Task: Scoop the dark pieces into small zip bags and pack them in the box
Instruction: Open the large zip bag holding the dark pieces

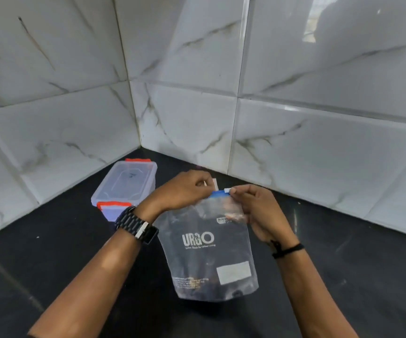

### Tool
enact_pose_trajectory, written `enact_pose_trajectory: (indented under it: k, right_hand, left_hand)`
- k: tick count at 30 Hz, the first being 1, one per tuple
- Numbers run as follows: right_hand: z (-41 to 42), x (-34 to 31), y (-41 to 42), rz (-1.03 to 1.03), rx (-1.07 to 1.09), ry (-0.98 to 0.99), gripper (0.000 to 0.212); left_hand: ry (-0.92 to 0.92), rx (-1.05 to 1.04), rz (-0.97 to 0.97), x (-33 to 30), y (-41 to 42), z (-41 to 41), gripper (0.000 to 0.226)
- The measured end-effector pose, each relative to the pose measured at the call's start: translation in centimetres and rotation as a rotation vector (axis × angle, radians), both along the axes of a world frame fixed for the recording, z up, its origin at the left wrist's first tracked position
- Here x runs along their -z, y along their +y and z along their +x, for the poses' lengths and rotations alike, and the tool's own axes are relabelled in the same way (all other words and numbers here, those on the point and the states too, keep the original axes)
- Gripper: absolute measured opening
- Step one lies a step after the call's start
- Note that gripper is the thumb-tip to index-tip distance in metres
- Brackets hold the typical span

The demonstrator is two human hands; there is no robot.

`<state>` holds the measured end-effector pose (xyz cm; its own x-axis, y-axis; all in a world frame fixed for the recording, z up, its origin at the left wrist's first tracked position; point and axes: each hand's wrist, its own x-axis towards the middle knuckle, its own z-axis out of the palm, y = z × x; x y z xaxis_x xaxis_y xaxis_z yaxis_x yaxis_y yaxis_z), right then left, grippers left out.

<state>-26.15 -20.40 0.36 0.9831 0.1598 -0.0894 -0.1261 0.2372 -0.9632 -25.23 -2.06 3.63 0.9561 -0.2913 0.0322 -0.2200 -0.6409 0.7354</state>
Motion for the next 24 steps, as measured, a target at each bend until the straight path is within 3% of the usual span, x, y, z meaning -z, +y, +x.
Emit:
enact_pose_trajectory:
  k: [3,9,13,24]
  right_hand:
    - [-1.1,2.8,-0.2,-0.044,0.044,0.074,0.01]
    - [-1.5,4.7,-0.8,-0.105,0.129,0.001,0.012]
    - [-1.2,4.1,-1.4,-0.091,0.179,-0.021,0.019]
    - [-0.8,3.9,-0.5,-0.06,0.271,-0.049,0.009]
  left_hand:
    - [0.033,-0.018,0.112,2.6,-1.2,-1.0,0.015]
    - [-0.064,-0.04,0.047,5.7,-4.2,-1.0,0.02]
    - [-0.192,-0.089,0.063,5.5,-5.3,-0.6,0.012]
    - [-0.235,-0.168,0.055,4.2,-4.7,-0.7,0.014]
